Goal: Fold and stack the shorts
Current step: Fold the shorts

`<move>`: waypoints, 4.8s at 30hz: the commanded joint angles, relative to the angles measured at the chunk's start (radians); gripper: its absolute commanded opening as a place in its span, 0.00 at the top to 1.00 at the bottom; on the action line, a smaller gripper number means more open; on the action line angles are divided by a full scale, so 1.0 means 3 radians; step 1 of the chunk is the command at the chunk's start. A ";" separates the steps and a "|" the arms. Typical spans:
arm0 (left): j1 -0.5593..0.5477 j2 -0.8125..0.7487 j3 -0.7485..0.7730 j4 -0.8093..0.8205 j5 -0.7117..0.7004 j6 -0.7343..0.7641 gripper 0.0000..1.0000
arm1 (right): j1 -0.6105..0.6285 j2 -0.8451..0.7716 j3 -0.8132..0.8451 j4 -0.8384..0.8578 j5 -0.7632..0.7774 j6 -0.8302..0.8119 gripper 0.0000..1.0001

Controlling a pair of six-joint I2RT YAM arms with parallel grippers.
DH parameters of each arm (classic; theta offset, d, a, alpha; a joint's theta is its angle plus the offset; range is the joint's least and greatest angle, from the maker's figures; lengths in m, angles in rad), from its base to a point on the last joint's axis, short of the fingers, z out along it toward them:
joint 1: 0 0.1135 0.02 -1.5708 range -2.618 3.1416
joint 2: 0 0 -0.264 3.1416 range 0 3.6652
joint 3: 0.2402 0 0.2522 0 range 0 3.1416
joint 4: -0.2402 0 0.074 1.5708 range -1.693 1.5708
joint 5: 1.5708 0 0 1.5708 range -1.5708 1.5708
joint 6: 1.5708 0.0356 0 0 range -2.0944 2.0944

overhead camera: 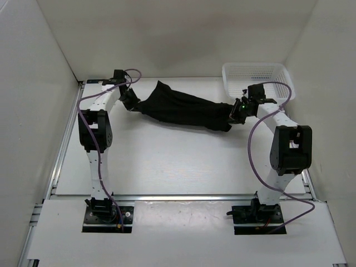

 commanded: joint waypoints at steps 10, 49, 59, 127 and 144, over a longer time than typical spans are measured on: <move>0.0043 -0.1042 -0.0943 0.0076 -0.0021 0.0162 0.89 | -0.0052 -0.0910 -0.0500 -0.0765 0.0520 -0.0439 1.00; 0.0037 -0.0695 -0.1324 0.0235 -0.0016 0.0183 0.90 | -0.0154 -0.1352 -0.1907 0.0175 -0.0212 0.0564 0.30; 0.0487 -0.1527 -0.1875 0.0235 -0.0425 0.0117 0.90 | 0.0111 -0.0518 -0.0896 -0.0263 0.0004 -0.0223 0.55; -0.0743 -0.0967 0.0433 -0.0854 -0.1029 0.0653 0.90 | 0.0777 -0.1059 0.0016 -0.1083 0.1328 -0.0434 0.72; -0.2642 -0.0311 0.0726 -0.1375 -0.1034 0.0296 0.11 | 0.0480 -0.1371 -0.0327 -0.1083 0.1328 -0.0495 0.50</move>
